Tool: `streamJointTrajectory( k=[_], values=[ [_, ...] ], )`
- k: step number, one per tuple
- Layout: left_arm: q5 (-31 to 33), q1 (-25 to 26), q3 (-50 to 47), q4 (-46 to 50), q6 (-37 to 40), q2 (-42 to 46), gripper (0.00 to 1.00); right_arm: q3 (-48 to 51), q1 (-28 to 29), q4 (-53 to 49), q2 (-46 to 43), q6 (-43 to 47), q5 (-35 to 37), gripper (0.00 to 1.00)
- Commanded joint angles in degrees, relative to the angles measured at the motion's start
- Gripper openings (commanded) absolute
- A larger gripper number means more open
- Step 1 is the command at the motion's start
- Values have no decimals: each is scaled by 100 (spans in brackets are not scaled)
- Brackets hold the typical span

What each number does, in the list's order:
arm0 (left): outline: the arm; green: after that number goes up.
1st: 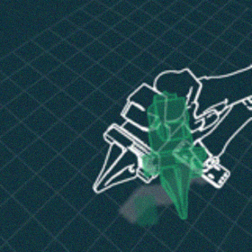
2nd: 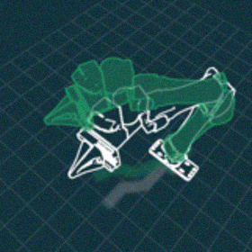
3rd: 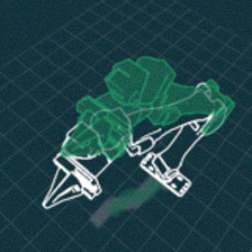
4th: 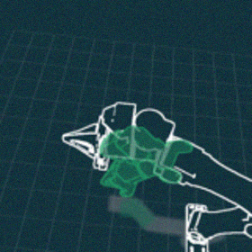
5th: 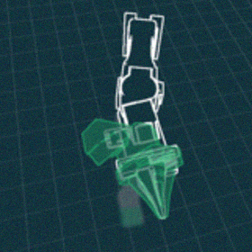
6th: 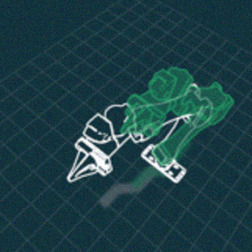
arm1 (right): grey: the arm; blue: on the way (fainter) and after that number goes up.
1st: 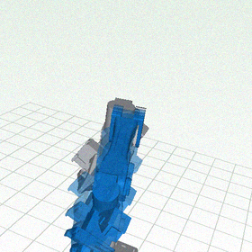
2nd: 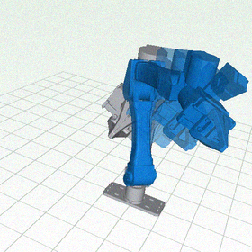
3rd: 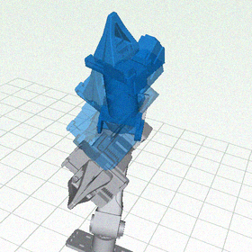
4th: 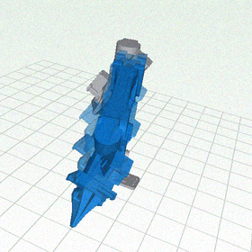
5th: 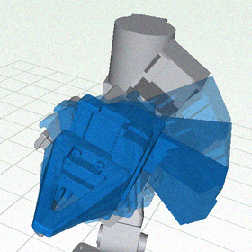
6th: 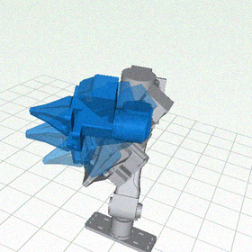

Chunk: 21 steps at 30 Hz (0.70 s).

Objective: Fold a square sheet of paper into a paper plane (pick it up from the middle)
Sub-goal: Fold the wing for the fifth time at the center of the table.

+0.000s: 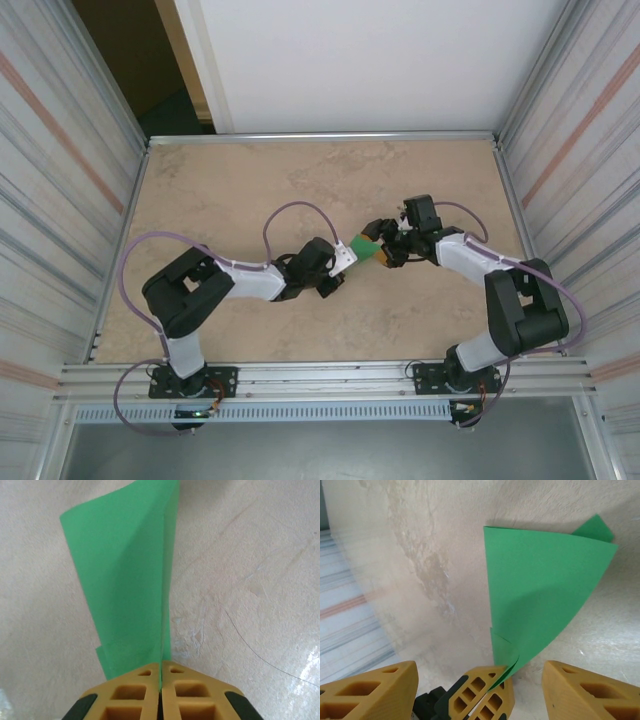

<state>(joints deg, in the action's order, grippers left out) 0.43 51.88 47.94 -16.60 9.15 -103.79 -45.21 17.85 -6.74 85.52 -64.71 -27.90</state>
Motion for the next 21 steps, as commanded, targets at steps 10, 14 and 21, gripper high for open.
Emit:
streamJointTrajectory(
  k=[10,14,21],
  values=[
    [-196,38,-161,-102,-263,-213,10,205,-225,-398,-246,287,205,65],
    [-246,40,-205,-107,-367,-230,10,226,-269,-482,-303,335,260,65],
    [-786,-98,-348,-71,-756,-317,12,321,-354,-632,-499,503,368,65]
  ],
)
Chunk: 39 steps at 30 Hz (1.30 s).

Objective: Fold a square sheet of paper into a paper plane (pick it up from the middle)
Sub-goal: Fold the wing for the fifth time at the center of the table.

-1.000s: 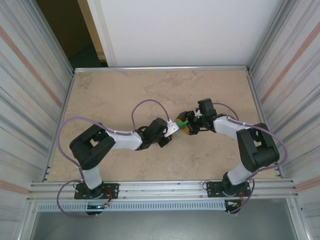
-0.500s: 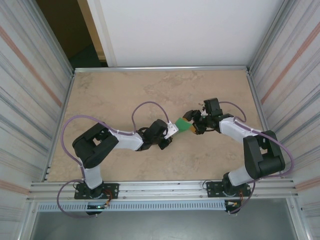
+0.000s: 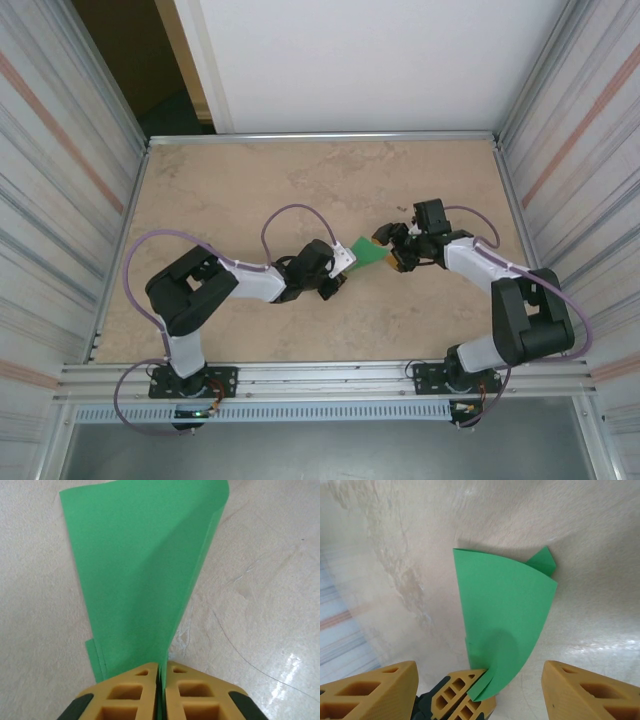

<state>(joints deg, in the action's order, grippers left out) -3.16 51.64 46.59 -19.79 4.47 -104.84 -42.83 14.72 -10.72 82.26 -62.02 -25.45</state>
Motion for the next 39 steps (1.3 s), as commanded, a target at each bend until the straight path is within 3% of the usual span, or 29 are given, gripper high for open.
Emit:
streamJointTrajectory(
  k=[1,5,13,21,29,35,39],
  values=[
    [-525,-117,-236,240,-365,-223,11,87,-41,-230,-203,299,98,65],
    [-1173,-353,-321,206,-604,-263,11,242,-39,-209,-429,586,124,64],
    [-1305,-409,-266,302,-614,-332,12,334,178,-216,-592,997,-82,65],
    [-736,-327,-292,167,-361,-224,11,212,356,-141,-15,-173,-120,67],
    [338,123,-191,259,300,-178,11,-360,653,-66,741,-976,-36,68],
    [1070,460,-161,70,708,-239,11,-349,765,-259,896,-1239,3,64],
    [1296,523,-210,-87,826,-232,11,-342,831,-288,1009,-1372,-75,55]
  ],
)
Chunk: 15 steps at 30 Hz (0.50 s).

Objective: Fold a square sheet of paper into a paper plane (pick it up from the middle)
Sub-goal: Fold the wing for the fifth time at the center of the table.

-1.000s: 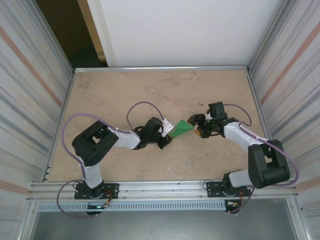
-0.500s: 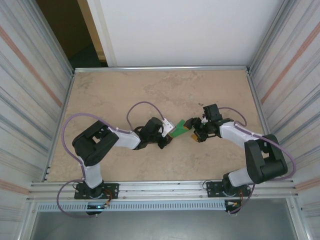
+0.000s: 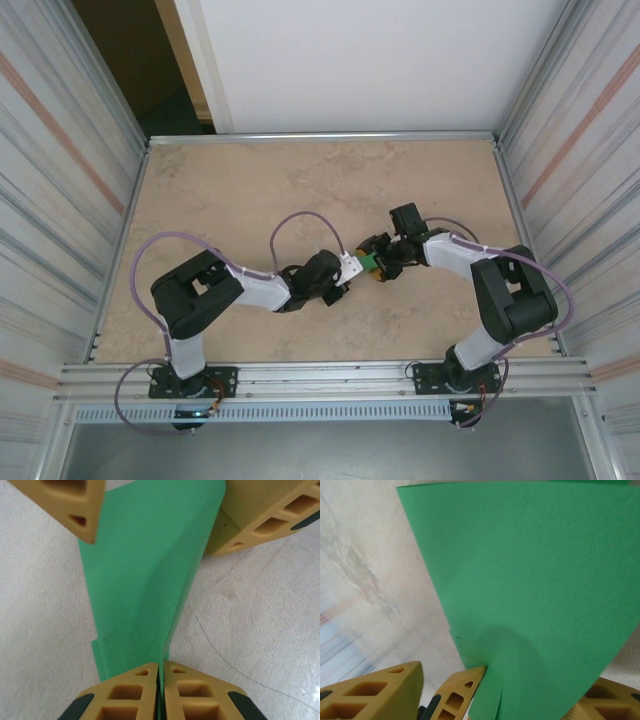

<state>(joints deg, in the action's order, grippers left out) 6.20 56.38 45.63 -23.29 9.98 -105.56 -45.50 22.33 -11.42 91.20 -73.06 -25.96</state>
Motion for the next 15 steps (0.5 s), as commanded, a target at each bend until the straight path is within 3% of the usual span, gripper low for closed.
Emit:
streamJointTrajectory(
  k=[1,9,15],
  values=[
    [384,51,-139,209,292,-155,11,-73,95,-214,152,-309,-40,52],
    [380,60,-212,146,332,-92,17,-85,143,-247,192,-370,0,10],
    [-5,69,-53,404,272,174,28,-130,149,-257,179,-323,31,2]
  ],
)
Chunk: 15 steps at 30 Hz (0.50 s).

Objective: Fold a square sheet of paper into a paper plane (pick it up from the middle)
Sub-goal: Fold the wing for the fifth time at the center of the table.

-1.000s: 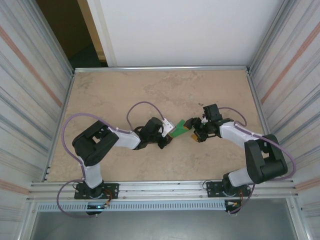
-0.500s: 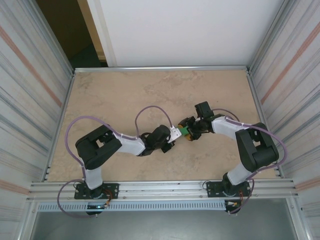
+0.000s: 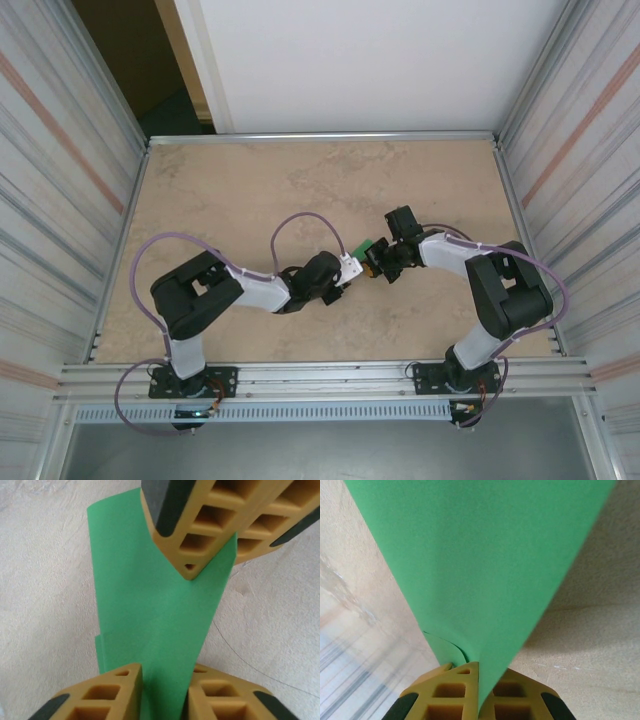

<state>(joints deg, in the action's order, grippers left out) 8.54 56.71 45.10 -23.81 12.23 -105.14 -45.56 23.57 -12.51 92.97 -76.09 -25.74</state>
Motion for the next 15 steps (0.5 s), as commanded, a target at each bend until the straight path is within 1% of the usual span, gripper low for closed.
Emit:
streamJointTrajectory(
  k=[1,8,15],
  values=[
    [-283,38,17,458,55,170,29,-119,37,-130,13,-18,0,2],
    [-351,37,71,506,95,144,27,-98,34,-111,44,-2,-15,1],
    [-457,49,121,536,74,243,30,-98,33,-96,77,2,-45,1]
  ],
)
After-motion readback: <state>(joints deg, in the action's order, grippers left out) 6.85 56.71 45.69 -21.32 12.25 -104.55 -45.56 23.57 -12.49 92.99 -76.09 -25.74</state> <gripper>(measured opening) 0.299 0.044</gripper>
